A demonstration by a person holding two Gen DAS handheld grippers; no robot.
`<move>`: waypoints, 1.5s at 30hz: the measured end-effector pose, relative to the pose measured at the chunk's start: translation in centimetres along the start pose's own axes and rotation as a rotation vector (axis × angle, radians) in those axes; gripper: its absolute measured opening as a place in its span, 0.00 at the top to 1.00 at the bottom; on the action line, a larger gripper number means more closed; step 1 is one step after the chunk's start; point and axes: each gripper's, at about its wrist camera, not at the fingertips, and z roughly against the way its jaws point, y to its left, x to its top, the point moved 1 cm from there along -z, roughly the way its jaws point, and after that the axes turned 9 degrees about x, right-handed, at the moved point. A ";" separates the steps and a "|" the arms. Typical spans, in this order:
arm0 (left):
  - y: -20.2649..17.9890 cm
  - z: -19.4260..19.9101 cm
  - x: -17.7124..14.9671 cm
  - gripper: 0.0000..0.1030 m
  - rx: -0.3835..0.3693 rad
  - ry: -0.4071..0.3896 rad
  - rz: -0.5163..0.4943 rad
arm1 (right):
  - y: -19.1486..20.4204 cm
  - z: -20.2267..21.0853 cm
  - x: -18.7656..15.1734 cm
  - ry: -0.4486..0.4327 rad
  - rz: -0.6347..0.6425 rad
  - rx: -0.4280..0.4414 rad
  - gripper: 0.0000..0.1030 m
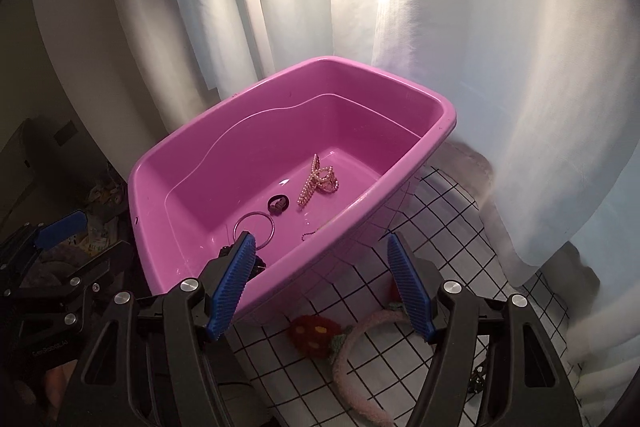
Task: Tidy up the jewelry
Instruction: 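Withdraw both open tools from the bin back over the table, then move the left tool to the pink strawberry headband while the right tool approaches another silver bangle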
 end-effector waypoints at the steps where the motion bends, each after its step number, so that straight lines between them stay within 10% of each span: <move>1: -0.1 0.4 -0.3 0.20 0.001 -0.003 0.000 | 0.0 0.7 -0.6 -0.006 -0.001 0.001 0.36; 28: -10.5 8.8 -18.5 0.09 -0.122 0.076 -0.015 | -8.7 18.8 -29.3 -0.069 -0.229 -0.146 0.31; 45: -14.4 -0.5 -16.2 0.09 -0.127 0.079 -0.048 | -15.4 14.9 -30.6 -0.051 -0.413 -0.344 0.31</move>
